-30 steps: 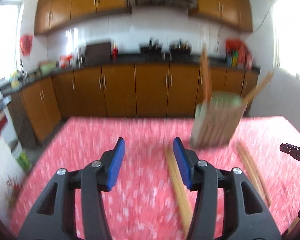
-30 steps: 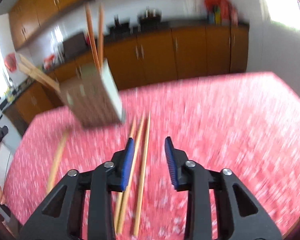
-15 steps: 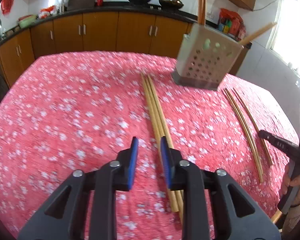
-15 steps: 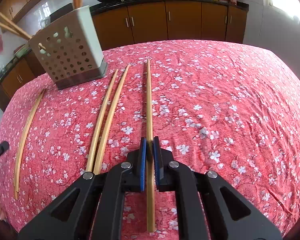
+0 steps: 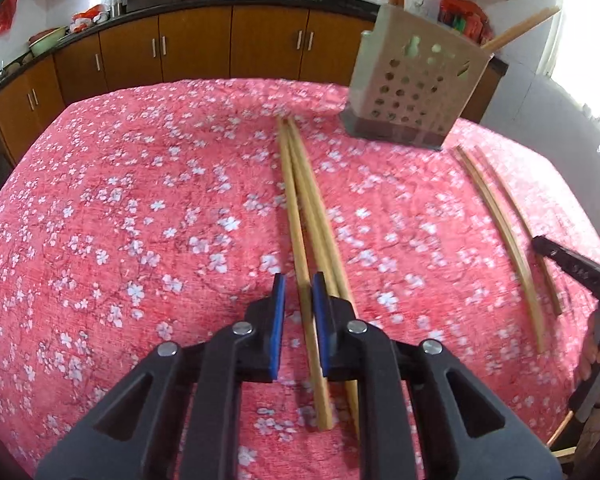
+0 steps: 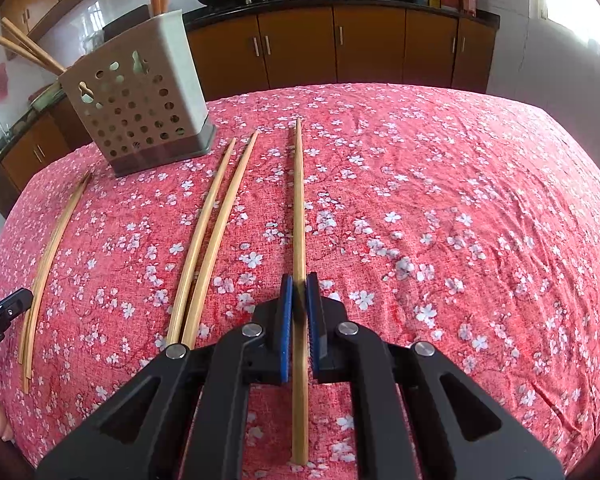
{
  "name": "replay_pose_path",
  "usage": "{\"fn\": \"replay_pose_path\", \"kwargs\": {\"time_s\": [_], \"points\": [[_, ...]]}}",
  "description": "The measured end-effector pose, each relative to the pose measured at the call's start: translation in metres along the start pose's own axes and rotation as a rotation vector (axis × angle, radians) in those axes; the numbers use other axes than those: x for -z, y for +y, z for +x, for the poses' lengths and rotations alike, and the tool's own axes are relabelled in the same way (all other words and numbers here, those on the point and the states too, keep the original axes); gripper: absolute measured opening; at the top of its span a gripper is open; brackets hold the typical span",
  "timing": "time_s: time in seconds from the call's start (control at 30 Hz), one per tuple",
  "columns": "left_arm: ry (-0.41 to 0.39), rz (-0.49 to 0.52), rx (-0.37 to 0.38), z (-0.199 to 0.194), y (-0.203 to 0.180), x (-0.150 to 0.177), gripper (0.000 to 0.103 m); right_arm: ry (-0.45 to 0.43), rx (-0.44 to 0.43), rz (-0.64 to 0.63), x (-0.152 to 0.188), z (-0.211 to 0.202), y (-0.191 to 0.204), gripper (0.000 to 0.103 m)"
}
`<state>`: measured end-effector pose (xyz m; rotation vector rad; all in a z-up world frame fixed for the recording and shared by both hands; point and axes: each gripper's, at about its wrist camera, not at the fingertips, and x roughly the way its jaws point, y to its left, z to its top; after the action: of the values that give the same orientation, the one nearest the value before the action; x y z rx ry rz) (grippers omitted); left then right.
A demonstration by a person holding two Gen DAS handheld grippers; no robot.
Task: Organize utensils
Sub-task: 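Grasp a chopstick with the right tool while the left tool grasps another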
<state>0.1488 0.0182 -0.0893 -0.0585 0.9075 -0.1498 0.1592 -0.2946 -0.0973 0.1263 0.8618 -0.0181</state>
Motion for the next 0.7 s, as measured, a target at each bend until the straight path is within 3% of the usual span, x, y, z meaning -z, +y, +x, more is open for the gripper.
{"fn": "replay_pose_path", "kwargs": {"time_s": [0.23, 0.37, 0.6, 0.7], "points": [[-0.005, 0.014, -0.034, 0.008, -0.005, -0.007, 0.014, 0.002, -0.018, -0.016, 0.001, 0.000, 0.006, 0.009], [-0.005, 0.006, -0.064, 0.013, -0.002, -0.013, 0.008, -0.004, -0.010, -0.047, 0.000, 0.002, 0.012, 0.008], [-0.012, -0.063, -0.126, 0.018, 0.038, -0.025, 0.008, -0.013, 0.024, 0.007, -0.010, 0.005, -0.011, 0.008], [-0.020, -0.098, -0.092, 0.017, 0.054, -0.026, 0.009, -0.015, 0.015, 0.038, -0.012, 0.005, -0.021, 0.008]]}}
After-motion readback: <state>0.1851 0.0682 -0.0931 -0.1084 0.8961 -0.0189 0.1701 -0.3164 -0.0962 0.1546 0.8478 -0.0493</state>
